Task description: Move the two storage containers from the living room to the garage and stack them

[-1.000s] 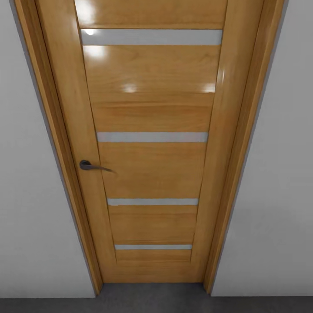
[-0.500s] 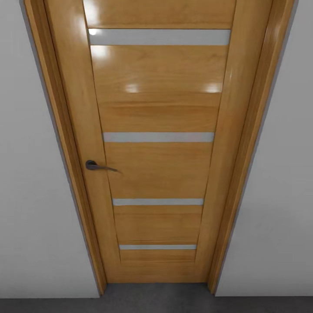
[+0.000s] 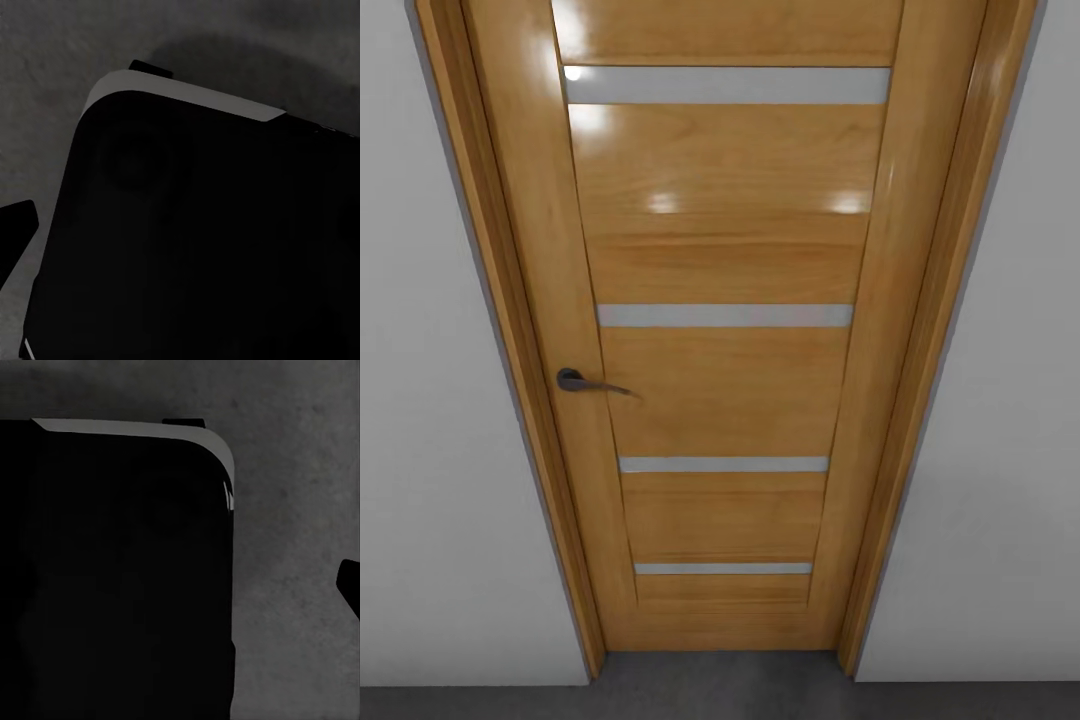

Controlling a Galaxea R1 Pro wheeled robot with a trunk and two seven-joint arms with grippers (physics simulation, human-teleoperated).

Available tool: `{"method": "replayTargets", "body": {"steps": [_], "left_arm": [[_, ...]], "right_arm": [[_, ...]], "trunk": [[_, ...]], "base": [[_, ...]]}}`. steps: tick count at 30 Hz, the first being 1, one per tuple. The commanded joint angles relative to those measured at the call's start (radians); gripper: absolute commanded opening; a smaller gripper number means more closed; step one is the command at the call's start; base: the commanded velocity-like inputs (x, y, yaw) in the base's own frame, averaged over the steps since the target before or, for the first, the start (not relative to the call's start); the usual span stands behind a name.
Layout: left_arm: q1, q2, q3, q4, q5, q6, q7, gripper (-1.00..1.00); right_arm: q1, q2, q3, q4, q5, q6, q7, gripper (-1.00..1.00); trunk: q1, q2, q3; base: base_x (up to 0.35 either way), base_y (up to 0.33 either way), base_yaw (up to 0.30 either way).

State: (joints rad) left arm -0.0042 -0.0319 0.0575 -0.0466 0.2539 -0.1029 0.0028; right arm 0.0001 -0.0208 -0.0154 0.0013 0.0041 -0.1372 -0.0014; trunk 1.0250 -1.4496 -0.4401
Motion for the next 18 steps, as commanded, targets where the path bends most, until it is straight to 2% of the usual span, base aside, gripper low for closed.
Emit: {"method": "replayTargets", "body": {"steps": [1,18], "left_arm": [[0.000,0.000,0.005,0.001,0.001,-0.003,0.000,1.00],[0.000,0.000,0.006,0.001,0.001,-0.003,0.000,1.00]], "right_arm": [[0.000,0.000,-0.001,0.000,0.000,-0.003,0.000,1.00],[0.000,0.001,0.004,0.000,0.003,-0.002,0.000,1.00]], "trunk": [[0.000,0.000,-0.001],[0.000,0.000,-0.001]], "base": [[0.000,0.000,0.000],[0.000,0.000,0.001]]}}
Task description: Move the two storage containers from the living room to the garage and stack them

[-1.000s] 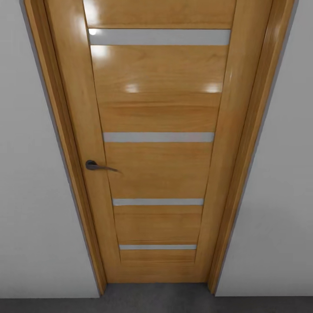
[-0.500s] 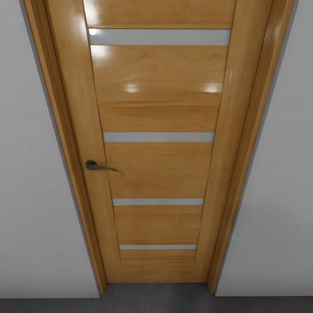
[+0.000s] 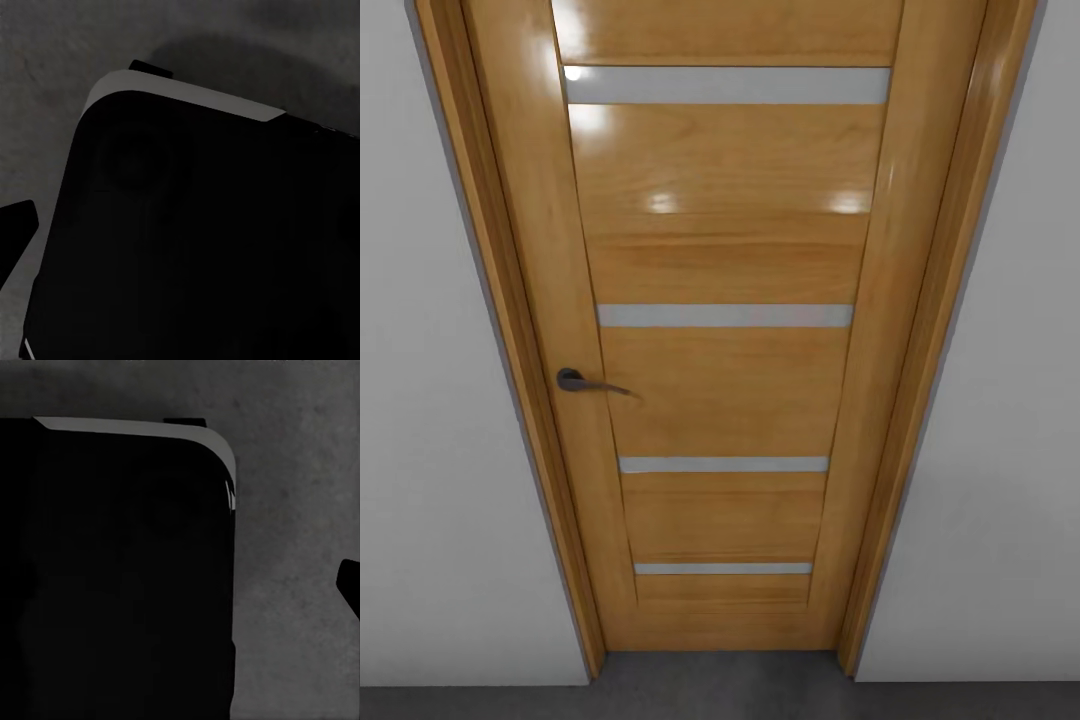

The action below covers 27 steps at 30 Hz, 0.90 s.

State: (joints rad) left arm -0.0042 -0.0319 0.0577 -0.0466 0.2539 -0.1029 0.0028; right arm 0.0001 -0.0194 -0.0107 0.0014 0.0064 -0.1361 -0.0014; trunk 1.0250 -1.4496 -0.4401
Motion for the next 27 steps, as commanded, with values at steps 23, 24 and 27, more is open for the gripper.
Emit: {"method": "replayTargets", "body": {"steps": [23,24,27], "left_arm": [[0.000,0.000,0.005,0.001,0.001,-0.003,0.000,1.00],[0.000,0.000,0.005,0.001,0.001,-0.003,0.000,1.00],[0.000,0.000,0.006,0.001,0.001,-0.003,0.000,1.00]], "right_arm": [[0.000,-0.002,0.000,0.000,0.002,-0.004,0.001,1.00],[0.000,-0.002,0.000,0.000,0.002,-0.004,0.001,1.00],[0.000,-0.002,0.000,0.000,0.002,-0.004,0.002,1.00]], "trunk": [[0.000,0.000,-0.001],[0.000,0.000,-0.001],[0.000,0.000,-0.001]], "base": [[0.000,0.000,0.041],[0.000,0.000,0.000],[0.000,0.000,0.000]]}}
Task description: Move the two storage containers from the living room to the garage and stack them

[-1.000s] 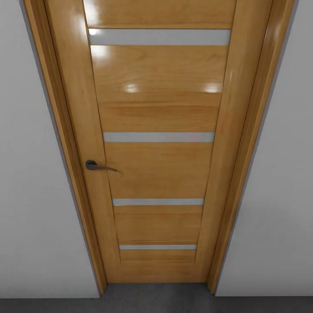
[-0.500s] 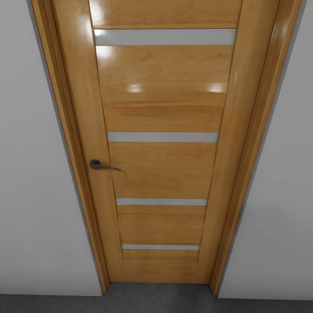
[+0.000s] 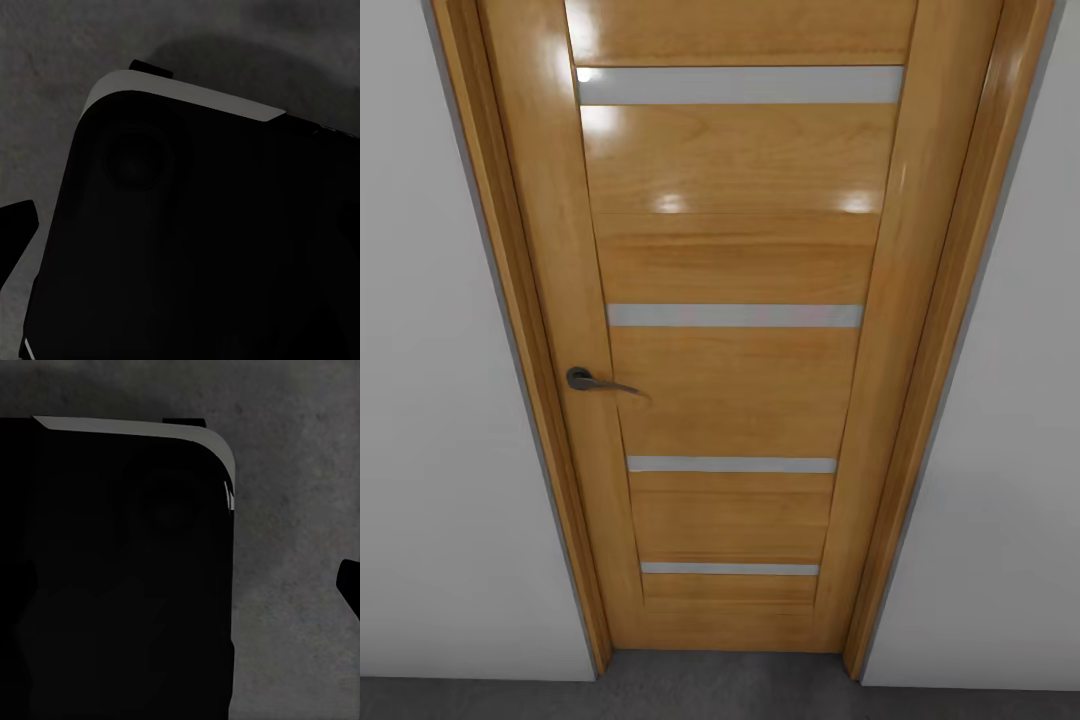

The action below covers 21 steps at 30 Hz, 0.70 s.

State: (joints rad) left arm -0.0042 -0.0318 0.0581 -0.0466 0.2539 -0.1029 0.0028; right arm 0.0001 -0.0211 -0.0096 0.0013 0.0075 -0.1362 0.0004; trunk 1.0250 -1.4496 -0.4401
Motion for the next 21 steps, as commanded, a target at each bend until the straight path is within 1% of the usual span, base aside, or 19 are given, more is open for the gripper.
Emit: {"method": "replayTargets", "body": {"steps": [1,7,8,9,11,12,13,14,15,16,18,21], "left_arm": [[0.000,0.000,0.006,0.001,0.001,-0.003,0.000,1.00],[0.000,0.000,0.008,0.001,0.001,-0.003,0.000,1.00],[0.000,-0.001,0.008,0.001,0.001,-0.003,0.000,1.00],[0.000,-0.002,0.008,0.001,0.000,-0.003,0.000,1.00],[0.000,-0.002,0.008,0.001,-0.002,-0.003,0.000,1.00],[0.000,-0.002,0.008,0.001,-0.003,-0.003,-0.001,1.00],[0.000,-0.002,0.007,0.001,-0.004,-0.003,-0.001,1.00],[0.000,-0.003,0.007,0.001,-0.004,-0.003,-0.001,1.00],[0.000,-0.002,0.007,0.001,-0.004,-0.003,-0.001,1.00],[0.000,-0.002,0.008,0.001,-0.004,-0.003,-0.001,1.00],[0.000,-0.002,0.008,0.001,-0.004,-0.003,0.000,1.00],[0.000,-0.002,0.008,0.001,-0.003,-0.003,0.000,1.00]], "right_arm": [[0.000,0.000,0.000,0.000,0.001,-0.003,0.000,1.00],[0.000,-0.005,-0.003,-0.013,0.008,-0.002,0.004,1.00],[0.000,-0.002,-0.004,-0.190,0.026,0.037,0.008,1.00],[0.000,-0.002,-0.005,-0.308,0.048,0.109,0.008,1.00],[0.000,-0.002,-0.005,-0.444,0.060,0.191,0.008,1.00],[0.000,-0.002,-0.006,-0.476,0.062,0.210,0.008,1.00],[0.000,-0.002,-0.006,-0.538,0.065,0.246,0.008,1.00],[0.000,-0.002,-0.006,-0.568,0.066,0.263,0.008,1.00],[0.000,-0.002,-0.006,-0.627,0.067,0.299,0.009,1.00],[0.000,-0.002,-0.006,-0.657,0.068,0.318,0.009,1.00],[-0.002,-0.003,-0.007,-0.774,0.070,0.402,0.008,1.00],[-0.022,-0.003,-0.007,-0.943,0.070,0.552,0.009,1.00]], "trunk": [[0.000,0.000,-0.001],[0.000,0.000,-0.001],[0.000,0.000,-0.001],[0.000,0.000,-0.001],[0.000,0.000,-0.001],[0.000,0.000,-0.001],[0.000,0.000,-0.001],[0.000,0.000,-0.001],[0.000,0.000,-0.001],[0.000,0.000,-0.001],[0.000,0.000,-0.001],[0.000,0.000,-0.001]], "base": [[0.000,0.000,0.000],[0.000,0.000,0.000],[0.000,0.000,0.000],[0.000,0.000,0.000],[0.000,0.000,0.000],[0.000,0.000,0.000],[0.000,0.000,0.000],[0.000,0.000,0.000],[0.000,0.000,0.000],[0.000,0.000,0.000],[0.000,0.000,0.000],[0.000,0.000,0.000]]}}
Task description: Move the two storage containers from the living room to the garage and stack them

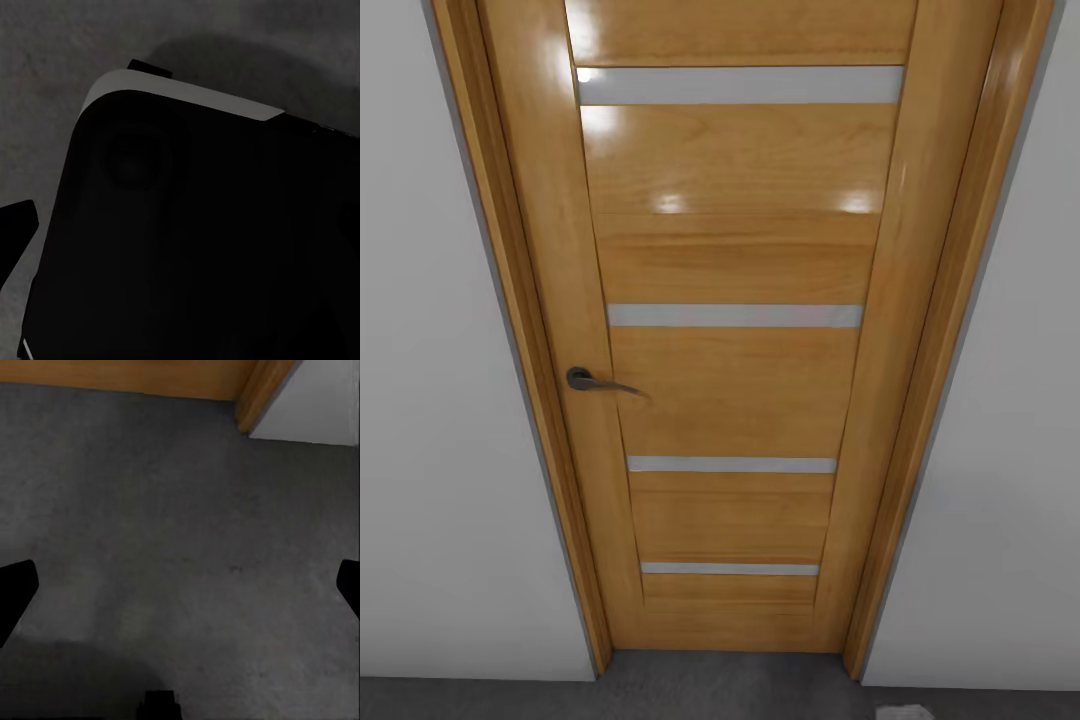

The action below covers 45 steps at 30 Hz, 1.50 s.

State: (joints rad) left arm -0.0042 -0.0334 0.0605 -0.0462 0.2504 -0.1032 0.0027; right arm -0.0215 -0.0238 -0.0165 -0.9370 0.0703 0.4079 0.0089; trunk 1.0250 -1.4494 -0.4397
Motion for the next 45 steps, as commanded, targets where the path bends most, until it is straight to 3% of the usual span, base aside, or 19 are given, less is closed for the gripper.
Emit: {"method": "replayTargets", "body": {"steps": [1,8,12,15,19,22,23,24,25,27,29,33,38,45], "left_arm": [[0.000,0.000,0.006,0.000,0.001,-0.003,0.000,1.00],[0.000,0.000,0.007,0.000,0.001,-0.003,0.000,1.00],[0.000,-0.001,0.007,0.000,0.001,-0.003,0.000,1.00],[0.000,-0.001,0.006,0.000,0.000,-0.003,0.000,1.00],[0.000,-0.002,0.006,0.000,-0.001,-0.003,-0.001,1.00],[0.000,-0.002,0.005,0.000,-0.001,-0.003,-0.001,1.00],[0.000,-0.002,0.004,0.000,-0.002,-0.003,-0.001,1.00],[0.000,-0.002,0.004,0.000,-0.003,-0.003,-0.001,1.00],[0.000,-0.002,0.003,-0.001,-0.004,-0.003,-0.001,1.00],[0.000,-0.002,0.003,-0.001,-0.004,-0.003,-0.002,1.00],[0.000,-0.002,0.003,-0.001,-0.005,-0.003,-0.002,1.00],[0.000,-0.002,0.002,-0.002,-0.003,-0.003,-0.005,1.00],[0.000,-0.002,0.001,-0.003,-0.002,-0.003,-0.007,1.00],[0.000,-0.002,0.001,-0.003,-0.002,-0.003,-0.007,1.00]], "right_arm": [[-0.007,0.000,0.000,-0.031,0.007,0.035,0.001,1.00],[-0.120,0.002,0.000,-0.271,0.005,0.329,0.002,1.00],[-0.269,0.016,0.002,-0.349,0.001,0.546,0.001,1.00],[-0.372,0.040,0.034,-0.361,0.001,0.631,-0.001,1.00],[-0.543,0.114,0.174,-0.367,0.040,0.639,-0.017,1.00],[-0.603,0.165,0.225,-0.367,0.088,0.639,-0.033,1.00],[-0.628,0.192,0.250,-0.368,0.122,0.639,-0.038,1.00],[-0.639,0.198,0.263,-0.368,0.141,0.639,-0.040,1.00],[-0.666,0.198,0.304,-0.373,0.194,0.639,-0.043,1.00],[-0.686,0.198,0.352,-0.382,0.230,0.639,-0.044,1.00],[-0.697,0.198,0.397,-0.392,0.250,0.639,-0.045,1.00],[-0.706,0.198,0.449,-0.423,0.265,0.639,-0.045,1.00],[-0.708,0.198,0.461,-0.456,0.269,0.637,-0.048,1.00],[-0.709,0.198,0.456,-0.457,0.251,0.524,-0.041,1.00]], "trunk": [[0.000,-0.001,-0.001],[0.000,-0.001,-0.001],[0.000,-0.001,-0.001],[0.000,-0.001,-0.001],[0.000,-0.001,-0.001],[0.000,-0.001,-0.001],[0.000,-0.001,-0.001],[0.000,-0.001,-0.001],[0.000,-0.001,-0.001],[0.000,-0.001,-0.001],[0.000,-0.001,-0.001],[0.000,-0.001,-0.001],[0.000,-0.001,-0.001],[0.000,-0.001,-0.001]], "base": [[0.000,0.000,0.000],[0.000,0.000,0.000],[0.000,0.000,0.000],[0.000,0.000,0.000],[0.000,0.000,0.000],[0.000,0.000,0.000],[0.000,0.000,0.000],[0.000,0.000,0.000],[0.000,0.000,0.000],[0.000,0.000,0.000],[0.000,0.000,0.000],[0.000,0.000,0.000],[0.000,0.000,0.000],[0.000,0.000,0.000]]}}
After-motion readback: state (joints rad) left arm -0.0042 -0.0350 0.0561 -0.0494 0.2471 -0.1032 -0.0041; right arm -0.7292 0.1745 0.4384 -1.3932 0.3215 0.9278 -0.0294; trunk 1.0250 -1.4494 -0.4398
